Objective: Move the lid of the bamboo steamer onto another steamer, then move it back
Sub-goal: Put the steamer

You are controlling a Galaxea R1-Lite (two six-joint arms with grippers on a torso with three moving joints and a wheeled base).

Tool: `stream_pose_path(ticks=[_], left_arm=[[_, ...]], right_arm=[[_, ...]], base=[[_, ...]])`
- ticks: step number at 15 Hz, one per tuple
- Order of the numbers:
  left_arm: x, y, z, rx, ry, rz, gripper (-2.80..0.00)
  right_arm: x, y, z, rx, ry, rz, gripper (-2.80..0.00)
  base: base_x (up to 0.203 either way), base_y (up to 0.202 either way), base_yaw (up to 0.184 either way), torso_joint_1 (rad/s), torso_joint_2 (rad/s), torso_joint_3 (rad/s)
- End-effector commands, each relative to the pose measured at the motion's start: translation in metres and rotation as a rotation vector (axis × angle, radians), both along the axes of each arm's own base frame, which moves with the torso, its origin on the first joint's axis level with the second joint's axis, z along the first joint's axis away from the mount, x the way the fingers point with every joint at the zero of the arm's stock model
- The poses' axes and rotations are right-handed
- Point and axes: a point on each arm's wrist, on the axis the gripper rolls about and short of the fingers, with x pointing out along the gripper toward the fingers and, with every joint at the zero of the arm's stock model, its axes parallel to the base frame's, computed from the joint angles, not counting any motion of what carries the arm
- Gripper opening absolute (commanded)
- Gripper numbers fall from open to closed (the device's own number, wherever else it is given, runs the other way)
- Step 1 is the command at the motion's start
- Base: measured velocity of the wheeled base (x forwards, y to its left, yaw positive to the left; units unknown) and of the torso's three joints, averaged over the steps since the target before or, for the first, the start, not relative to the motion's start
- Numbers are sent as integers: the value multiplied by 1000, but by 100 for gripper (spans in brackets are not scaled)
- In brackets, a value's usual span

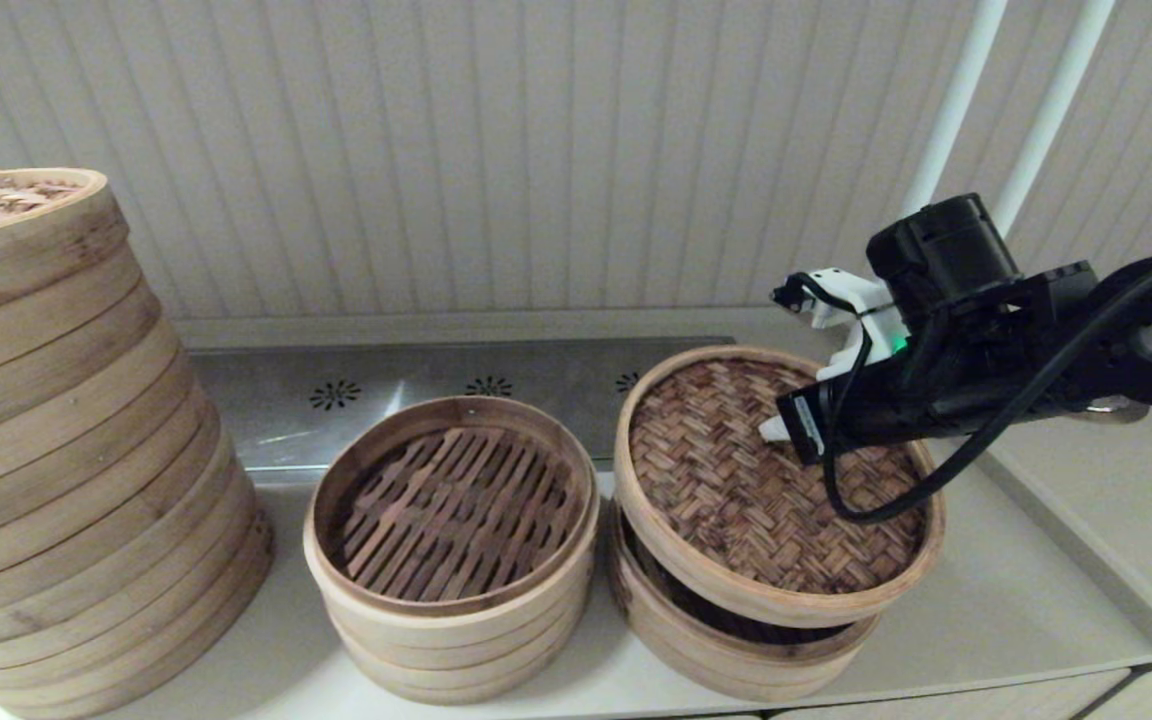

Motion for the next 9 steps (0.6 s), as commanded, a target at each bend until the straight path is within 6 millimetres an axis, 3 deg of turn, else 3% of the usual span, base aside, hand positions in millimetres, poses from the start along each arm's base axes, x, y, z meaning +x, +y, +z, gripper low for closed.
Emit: stream_pose_path(ticks=[1,9], left_arm=[[0,0,0,0,2,1,-280],[0,0,0,0,2,1,-280]], right_arm=[[-1,0,3,4,-8,3,-280],[4,26,38,70,-119,76,-280]], base=[[0,0,0,0,0,0],[0,0,0,0,0,0]])
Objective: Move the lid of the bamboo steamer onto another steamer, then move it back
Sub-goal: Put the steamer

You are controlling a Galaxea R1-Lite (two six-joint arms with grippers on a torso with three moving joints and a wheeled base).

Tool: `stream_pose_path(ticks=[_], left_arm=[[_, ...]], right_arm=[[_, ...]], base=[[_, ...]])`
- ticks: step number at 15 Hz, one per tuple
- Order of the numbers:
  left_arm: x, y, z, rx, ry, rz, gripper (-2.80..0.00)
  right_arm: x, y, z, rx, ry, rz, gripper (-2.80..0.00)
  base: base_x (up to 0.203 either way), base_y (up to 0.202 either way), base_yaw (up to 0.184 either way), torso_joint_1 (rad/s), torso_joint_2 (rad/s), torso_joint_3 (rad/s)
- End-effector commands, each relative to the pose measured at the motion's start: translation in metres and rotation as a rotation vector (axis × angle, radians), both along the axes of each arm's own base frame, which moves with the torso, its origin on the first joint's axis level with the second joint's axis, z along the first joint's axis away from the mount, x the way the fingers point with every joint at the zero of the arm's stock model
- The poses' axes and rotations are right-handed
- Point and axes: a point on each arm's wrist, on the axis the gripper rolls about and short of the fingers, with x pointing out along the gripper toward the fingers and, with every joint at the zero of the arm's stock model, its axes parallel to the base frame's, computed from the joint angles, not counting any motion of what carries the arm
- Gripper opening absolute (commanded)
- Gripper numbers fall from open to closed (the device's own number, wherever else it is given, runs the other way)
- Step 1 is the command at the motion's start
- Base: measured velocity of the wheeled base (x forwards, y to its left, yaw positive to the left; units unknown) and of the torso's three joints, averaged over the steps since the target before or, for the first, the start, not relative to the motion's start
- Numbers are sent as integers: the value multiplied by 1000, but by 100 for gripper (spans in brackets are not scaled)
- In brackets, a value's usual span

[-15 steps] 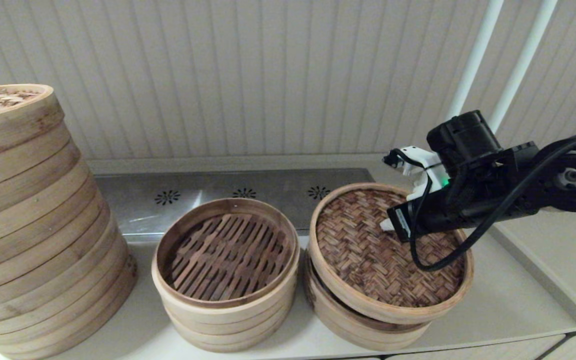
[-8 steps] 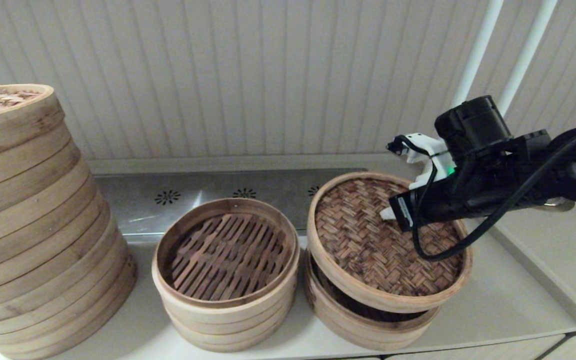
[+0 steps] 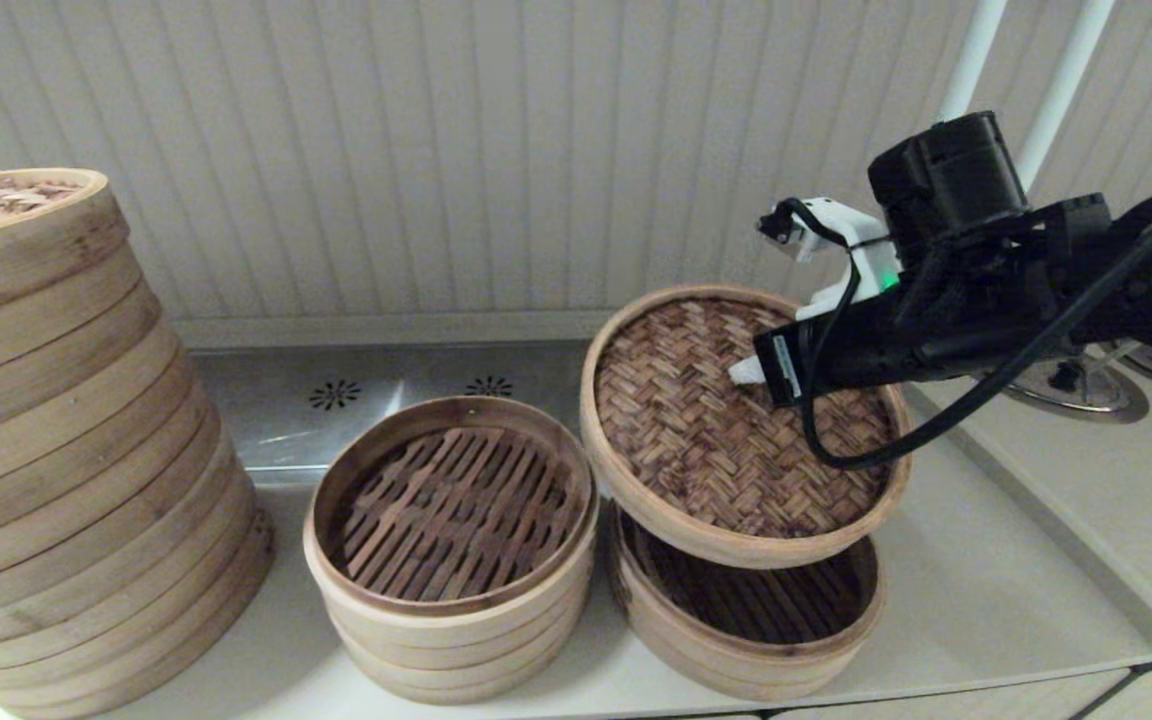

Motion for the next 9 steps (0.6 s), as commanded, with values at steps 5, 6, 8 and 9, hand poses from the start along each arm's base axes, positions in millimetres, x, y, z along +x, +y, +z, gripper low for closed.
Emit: stream_pose_path(ticks=[5,6,8,9], left_arm=[[0,0,0,-1,1,0,-280],[0,0,0,-1,1,0,-280],[0,0,0,-1,2,0,-280],[0,0,0,-1,2,0,-280]], right_arm=[[18,25,9,71,-22,124,-280],[21,31,12,84,-31,147,-280],[24,46,14,95,-35,192,-280],[27,53,12,96,-30,211,-280]], base=[[0,0,0,0,0,0],[0,0,0,0,0,0],[0,0,0,0,0,0],[0,0,0,0,0,0]])
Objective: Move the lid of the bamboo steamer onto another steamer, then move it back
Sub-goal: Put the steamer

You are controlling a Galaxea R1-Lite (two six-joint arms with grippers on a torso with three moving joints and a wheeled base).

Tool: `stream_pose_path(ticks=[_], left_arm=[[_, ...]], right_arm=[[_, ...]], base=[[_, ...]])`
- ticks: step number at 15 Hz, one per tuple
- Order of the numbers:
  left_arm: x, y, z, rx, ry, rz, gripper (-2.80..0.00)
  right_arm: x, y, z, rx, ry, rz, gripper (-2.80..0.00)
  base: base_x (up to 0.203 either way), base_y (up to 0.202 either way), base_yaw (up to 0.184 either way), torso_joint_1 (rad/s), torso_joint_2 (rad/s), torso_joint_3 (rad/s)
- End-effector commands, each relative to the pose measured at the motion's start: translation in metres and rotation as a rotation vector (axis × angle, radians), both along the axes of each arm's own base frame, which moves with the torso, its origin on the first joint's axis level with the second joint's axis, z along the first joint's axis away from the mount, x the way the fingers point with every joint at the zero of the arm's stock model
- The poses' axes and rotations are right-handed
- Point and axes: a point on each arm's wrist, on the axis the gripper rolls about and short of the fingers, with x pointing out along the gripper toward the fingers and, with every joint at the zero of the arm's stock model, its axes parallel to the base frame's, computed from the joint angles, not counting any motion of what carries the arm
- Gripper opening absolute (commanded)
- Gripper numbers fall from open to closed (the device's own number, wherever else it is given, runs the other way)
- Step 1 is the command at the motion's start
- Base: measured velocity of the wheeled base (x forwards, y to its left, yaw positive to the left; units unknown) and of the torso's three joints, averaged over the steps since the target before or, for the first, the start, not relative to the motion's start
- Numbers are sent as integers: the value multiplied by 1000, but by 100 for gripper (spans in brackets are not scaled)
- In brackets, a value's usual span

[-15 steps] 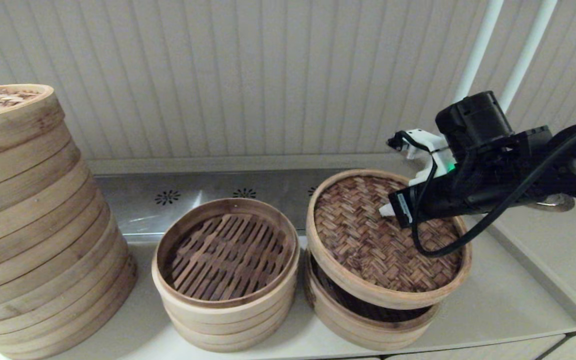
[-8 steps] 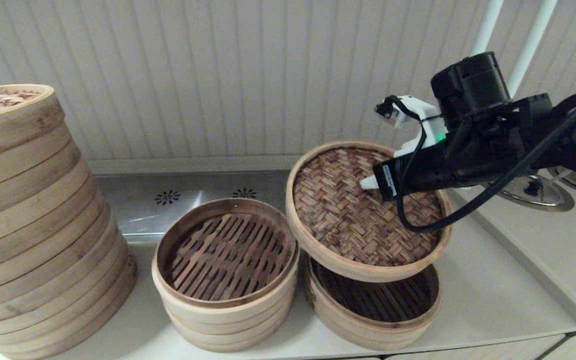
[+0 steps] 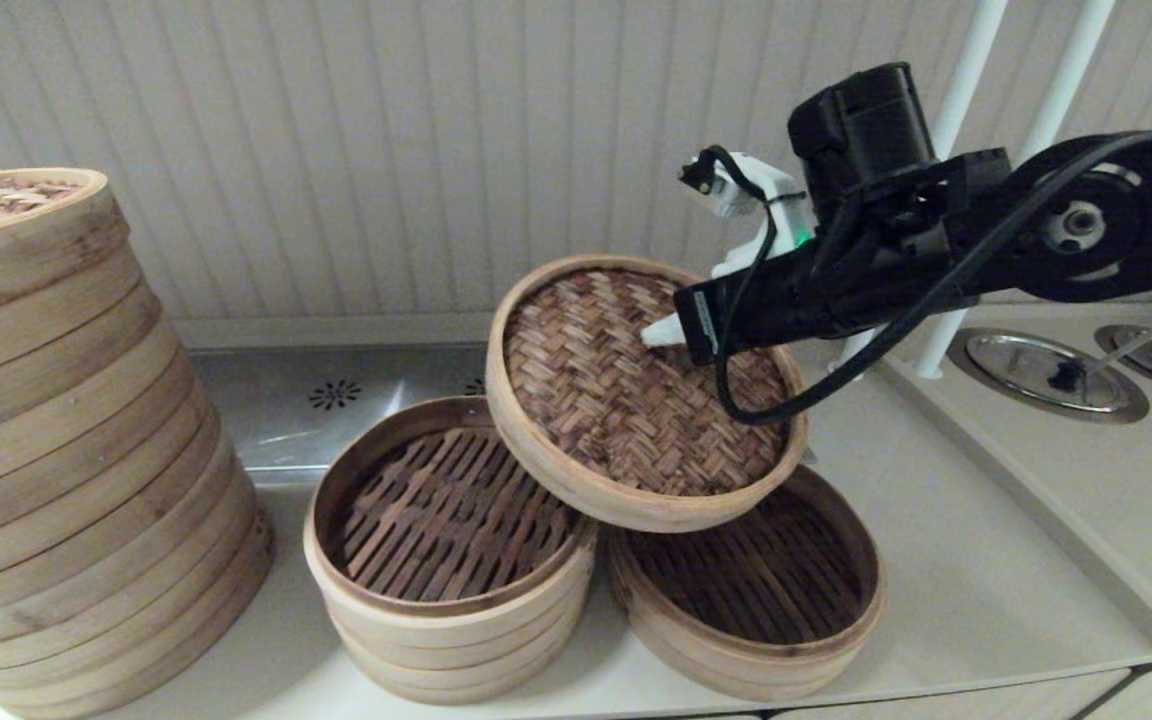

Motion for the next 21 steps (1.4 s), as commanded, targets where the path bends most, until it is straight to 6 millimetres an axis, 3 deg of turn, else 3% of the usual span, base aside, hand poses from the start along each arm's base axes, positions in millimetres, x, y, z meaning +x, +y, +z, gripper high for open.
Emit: stream_pose_path(ticks=[1,12,21], left_arm=[[0,0,0,0,2,0,-280],[0,0,0,1,2,0,-280],[0,0,0,2,2,0,-280]], right_arm=[[11,16,-10,-8,14,32,-280],[17,59,-8,22,-76,309,-280],[15,82,-26,-33,-128,474,-280]], base=[[0,0,0,0,0,0],[0,0,0,0,0,0],[0,0,0,0,0,0]])
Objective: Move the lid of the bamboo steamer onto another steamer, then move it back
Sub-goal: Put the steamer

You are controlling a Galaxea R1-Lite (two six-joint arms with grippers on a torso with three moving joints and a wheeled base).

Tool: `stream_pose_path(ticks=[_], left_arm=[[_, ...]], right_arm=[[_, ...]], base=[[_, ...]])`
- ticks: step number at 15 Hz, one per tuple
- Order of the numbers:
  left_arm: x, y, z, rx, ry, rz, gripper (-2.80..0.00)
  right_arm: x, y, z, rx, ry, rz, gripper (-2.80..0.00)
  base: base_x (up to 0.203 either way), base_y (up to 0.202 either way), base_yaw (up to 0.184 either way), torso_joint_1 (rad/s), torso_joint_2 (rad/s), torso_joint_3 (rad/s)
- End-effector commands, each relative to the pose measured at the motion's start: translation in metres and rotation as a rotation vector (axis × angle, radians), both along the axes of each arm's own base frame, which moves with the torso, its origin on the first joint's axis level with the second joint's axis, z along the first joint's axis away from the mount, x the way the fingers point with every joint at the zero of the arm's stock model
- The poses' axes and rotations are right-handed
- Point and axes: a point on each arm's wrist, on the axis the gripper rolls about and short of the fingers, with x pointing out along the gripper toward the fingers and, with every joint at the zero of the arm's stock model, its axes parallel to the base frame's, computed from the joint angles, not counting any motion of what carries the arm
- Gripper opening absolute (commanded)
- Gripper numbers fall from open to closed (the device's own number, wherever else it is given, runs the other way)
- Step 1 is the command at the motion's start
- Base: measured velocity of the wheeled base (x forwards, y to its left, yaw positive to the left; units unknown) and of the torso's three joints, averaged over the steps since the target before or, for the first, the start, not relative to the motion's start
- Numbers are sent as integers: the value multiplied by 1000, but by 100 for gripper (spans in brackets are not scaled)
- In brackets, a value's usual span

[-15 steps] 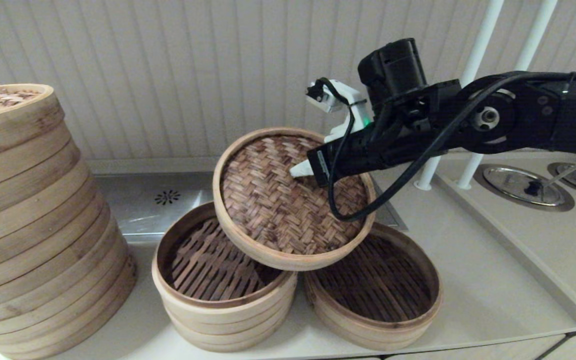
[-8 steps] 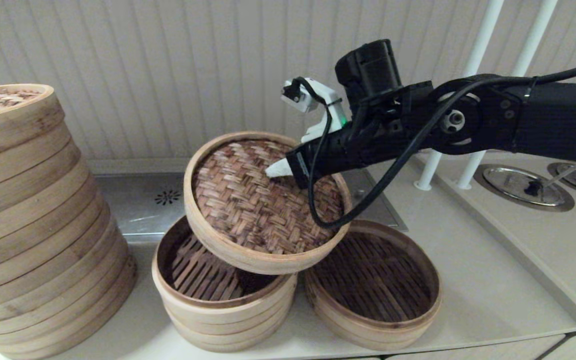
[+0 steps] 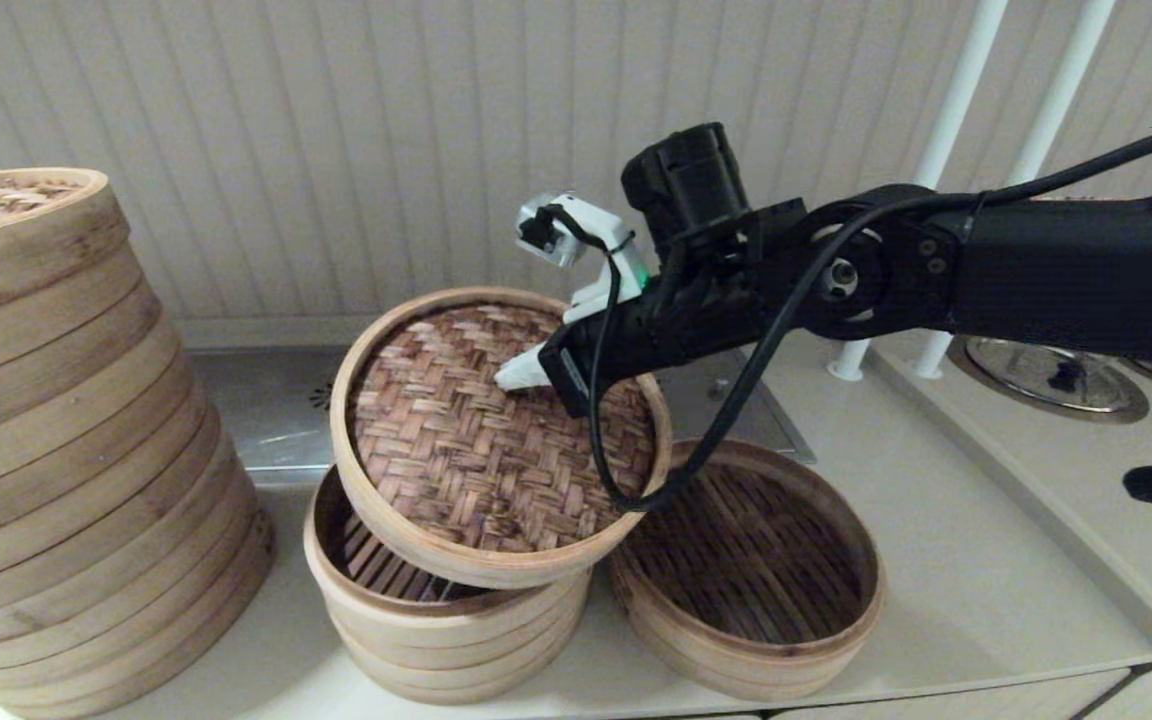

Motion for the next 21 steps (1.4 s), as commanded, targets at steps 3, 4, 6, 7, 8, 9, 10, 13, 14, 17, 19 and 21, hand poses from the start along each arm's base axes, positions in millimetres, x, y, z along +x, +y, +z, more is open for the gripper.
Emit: stream_pose_path(ticks=[3,4,6,7,8,9,10,13,14,17,19,21], left_arm=[[0,0,0,0,2,0,-280],[0,0,0,1,2,0,-280],[0,0,0,-1,2,0,-280],[0,0,0,-1,2,0,-280],[0,0,0,-1,2,0,-280],[0,0,0,-1,2,0,-280],[0,0,0,-1,2,0,-280],[0,0,0,-1,2,0,-280],[0,0,0,0,2,0,-280],[0,0,0,-1,1,0,-280],[0,0,0,-1,2,0,-280],[0,0,0,-1,1,0,-280]], right_arm=[[-3,12,-6,8,5,60,-280],[-2,15,-8,16,-6,72,-280],[-1,21,-12,20,-14,84,-280],[-3,24,-13,17,-15,92,-280],[-4,27,-14,14,-21,103,-280],[-4,30,-18,11,-22,109,-280],[-3,32,-21,9,-22,112,-280],[3,39,-32,3,-14,113,-280],[5,40,-34,7,-20,113,-280],[11,46,-45,3,-15,112,-280],[15,46,-49,3,-14,107,-280],[17,46,-51,2,-13,104,-280]], base=[[0,0,0,0,0,0],[0,0,0,0,0,0],[0,0,0,0,0,0],[0,0,0,0,0,0],[0,0,0,0,0,0],[0,0,0,0,0,0],[0,0,0,0,0,0],[0,0,0,0,0,0],[0,0,0,0,0,0],[0,0,0,0,0,0],[0,0,0,0,0,0],[0,0,0,0,0,0]])
